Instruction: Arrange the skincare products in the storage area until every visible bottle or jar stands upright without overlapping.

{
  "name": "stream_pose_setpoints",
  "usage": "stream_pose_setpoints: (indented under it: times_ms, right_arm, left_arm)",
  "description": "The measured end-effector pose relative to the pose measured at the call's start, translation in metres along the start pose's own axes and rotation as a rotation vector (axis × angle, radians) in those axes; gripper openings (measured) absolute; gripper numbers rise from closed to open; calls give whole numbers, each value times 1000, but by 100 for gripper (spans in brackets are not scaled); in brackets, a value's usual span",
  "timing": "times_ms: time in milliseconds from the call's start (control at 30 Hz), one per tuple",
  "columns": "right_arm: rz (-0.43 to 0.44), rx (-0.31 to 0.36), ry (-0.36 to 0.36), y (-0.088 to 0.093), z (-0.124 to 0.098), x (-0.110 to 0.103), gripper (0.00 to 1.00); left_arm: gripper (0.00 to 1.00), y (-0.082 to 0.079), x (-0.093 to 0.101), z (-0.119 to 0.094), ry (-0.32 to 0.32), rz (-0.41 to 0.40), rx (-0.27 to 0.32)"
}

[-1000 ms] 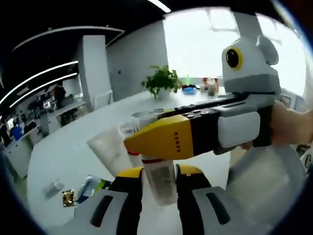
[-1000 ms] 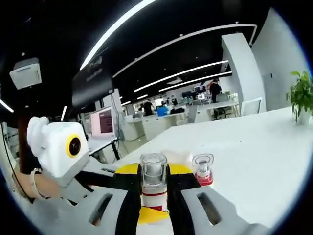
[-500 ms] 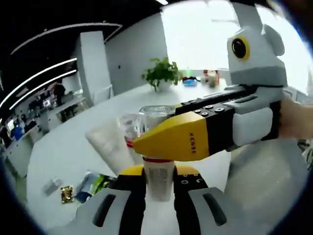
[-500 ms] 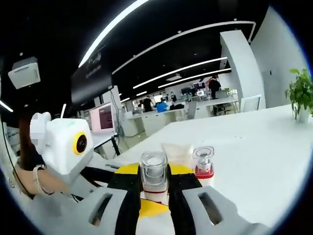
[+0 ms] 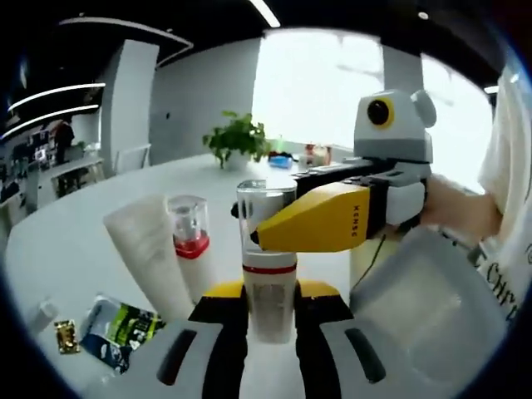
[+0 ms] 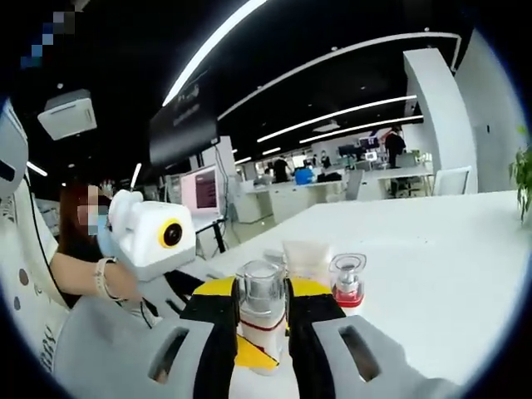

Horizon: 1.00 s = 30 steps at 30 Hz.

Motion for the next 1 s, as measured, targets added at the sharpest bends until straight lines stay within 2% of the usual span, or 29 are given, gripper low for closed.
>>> stream_pose_setpoints:
  times_ms: [133, 233, 367, 467, 567, 667, 867, 1000]
  right_arm:
    - [27, 10, -11, -2, -3, 7, 25]
    - [2, -1, -21, 0, -2, 7, 24]
    - [51, 27, -43, -5, -5, 11, 23]
    - [26, 8, -44, -3, -4, 12, 23]
    - [15, -4, -51, 0, -4, 13, 22]
    - [-36, -11, -54, 1, -4, 15, 21]
    - [-104, -52, -61, 12, -2, 19, 20]
    - [-147, -92, -89, 21, -2, 20, 20]
  left_arm:
    - [15, -1, 0, 1, 32, -6, 24]
    - [15, 1, -1, 5, 35, 31, 7]
    - [15, 7, -2, 7, 44, 44, 3]
    - [15, 8, -1, 9, 57, 31, 2]
    - [15, 8, -2, 13, 61, 55, -4]
    - [15, 9, -3, 16, 61, 67, -6]
    - [15, 18, -9, 30, 42, 81, -26]
    - [15, 25, -4, 38, 36, 95, -48]
Point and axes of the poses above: the point that each gripper's makers call its tool centre point, and the gripper's own axes: z roughly forward along the fingers, x roughly to its right, y roughly out of its underside, the point moved 6 cm from there along -z, roughly backward along the fingers
